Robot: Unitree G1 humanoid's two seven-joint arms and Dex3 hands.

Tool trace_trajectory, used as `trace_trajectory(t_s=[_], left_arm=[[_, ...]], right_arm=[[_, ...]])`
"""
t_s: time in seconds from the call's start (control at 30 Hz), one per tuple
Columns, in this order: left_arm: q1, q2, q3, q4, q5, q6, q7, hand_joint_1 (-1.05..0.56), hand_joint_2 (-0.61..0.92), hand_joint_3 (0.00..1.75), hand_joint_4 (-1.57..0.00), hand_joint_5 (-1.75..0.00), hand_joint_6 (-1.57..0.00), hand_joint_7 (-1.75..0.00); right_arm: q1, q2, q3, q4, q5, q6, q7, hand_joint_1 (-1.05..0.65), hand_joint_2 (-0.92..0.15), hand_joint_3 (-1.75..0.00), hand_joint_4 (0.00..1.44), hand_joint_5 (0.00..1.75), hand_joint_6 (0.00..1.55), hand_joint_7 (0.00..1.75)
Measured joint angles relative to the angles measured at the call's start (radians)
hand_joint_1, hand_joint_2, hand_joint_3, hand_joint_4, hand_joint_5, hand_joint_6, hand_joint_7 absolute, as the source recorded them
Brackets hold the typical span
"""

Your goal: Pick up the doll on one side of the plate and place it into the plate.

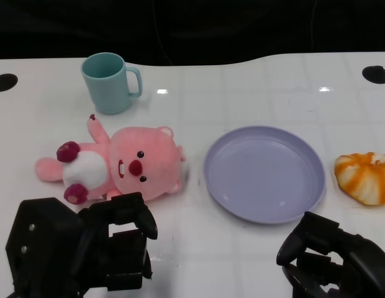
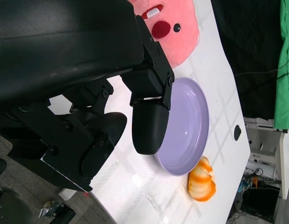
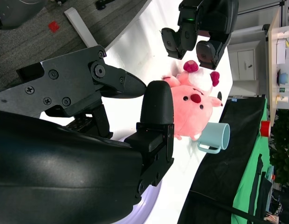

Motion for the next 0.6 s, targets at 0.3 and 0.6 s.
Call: trace_trajectory(t_s=[0.3,0.6], left_arm=[[0.001,-0.006,0.01,0.0,0.014,-0.038,0.011,-0.03,0.39,1.29,-0.65,-1.48,-0.66,-1.08],[-0.004,0.089,0.002,-0.047,0.164,-0.162,-0.005,-0.29,0.87,0.18,-0.38,-1.02,-0.56,-0.39]], right_arm=[[-0.001,0.0,0.001,0.0,0.0,0.0,0.002,-0.25,-0.84,-0.65,0.66,1.75,0.46,1.64],[0.0,0.0,0.001,0.0,0.001,0.003,0.003,-0.26,-0.85,-0.64,0.66,1.75,0.46,1.64]])
